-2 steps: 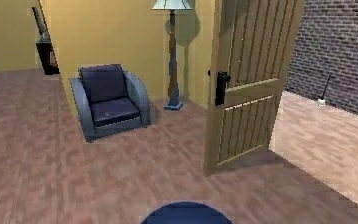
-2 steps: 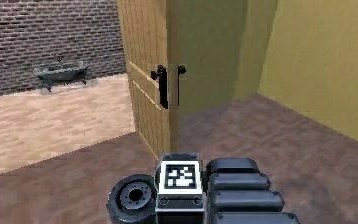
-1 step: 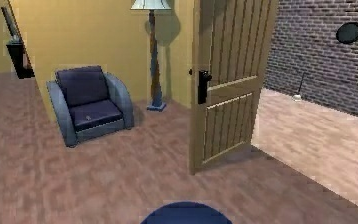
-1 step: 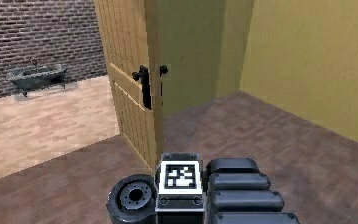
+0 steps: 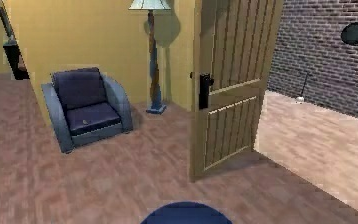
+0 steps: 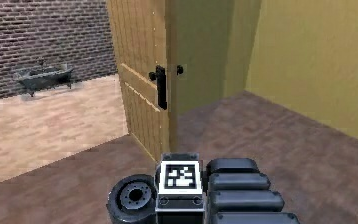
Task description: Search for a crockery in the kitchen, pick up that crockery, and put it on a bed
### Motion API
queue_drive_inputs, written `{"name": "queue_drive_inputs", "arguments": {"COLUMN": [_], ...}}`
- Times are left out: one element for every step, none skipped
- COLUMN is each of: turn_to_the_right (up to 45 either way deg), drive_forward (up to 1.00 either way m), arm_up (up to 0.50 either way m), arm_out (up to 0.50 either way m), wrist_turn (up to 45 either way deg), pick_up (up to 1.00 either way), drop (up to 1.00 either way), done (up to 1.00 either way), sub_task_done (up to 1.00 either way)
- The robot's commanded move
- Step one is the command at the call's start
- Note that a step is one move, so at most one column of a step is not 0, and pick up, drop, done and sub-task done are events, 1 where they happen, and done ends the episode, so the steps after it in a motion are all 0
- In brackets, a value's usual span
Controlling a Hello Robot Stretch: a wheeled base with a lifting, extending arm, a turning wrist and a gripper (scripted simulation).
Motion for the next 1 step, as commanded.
{"name": "queue_drive_inputs", "arguments": {"turn_to_the_right": [-33.0], "drive_forward": [0.00], "arm_up": [0.00], "arm_out": [0.00], "wrist_turn": [0.0], "pick_up": [0.00], "drop": [0.00], "done": [0.00], "sub_task_done": [0.00]}}
